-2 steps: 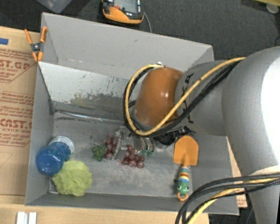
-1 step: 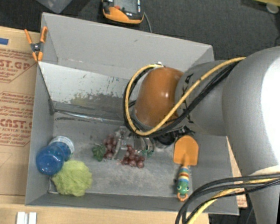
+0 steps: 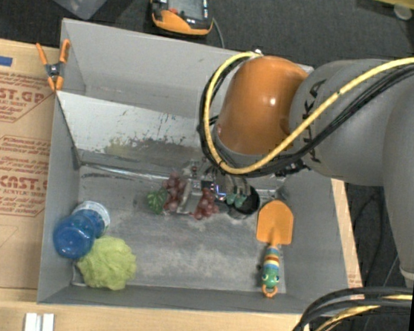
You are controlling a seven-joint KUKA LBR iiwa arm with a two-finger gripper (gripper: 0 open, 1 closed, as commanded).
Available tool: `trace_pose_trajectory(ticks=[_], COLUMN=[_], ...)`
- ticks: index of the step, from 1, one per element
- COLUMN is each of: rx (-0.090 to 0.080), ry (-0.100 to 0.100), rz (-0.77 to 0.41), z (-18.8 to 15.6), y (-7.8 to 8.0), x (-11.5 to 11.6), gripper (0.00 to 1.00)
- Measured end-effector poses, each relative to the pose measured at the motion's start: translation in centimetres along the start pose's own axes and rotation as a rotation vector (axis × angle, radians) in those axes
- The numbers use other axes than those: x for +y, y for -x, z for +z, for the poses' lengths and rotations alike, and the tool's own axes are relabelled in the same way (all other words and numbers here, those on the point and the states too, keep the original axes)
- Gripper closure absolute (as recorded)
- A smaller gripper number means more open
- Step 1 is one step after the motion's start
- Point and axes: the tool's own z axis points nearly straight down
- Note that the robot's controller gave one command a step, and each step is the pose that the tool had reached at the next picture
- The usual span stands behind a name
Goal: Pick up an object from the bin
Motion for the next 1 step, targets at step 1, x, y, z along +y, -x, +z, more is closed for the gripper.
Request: trace_pose_trajectory(ticks=[1], rx=[0.018], ry=[-0.003], rz=[-0.02], z=[-2.81], y=[-1.75], x=[-0.73], gripper=[1.0])
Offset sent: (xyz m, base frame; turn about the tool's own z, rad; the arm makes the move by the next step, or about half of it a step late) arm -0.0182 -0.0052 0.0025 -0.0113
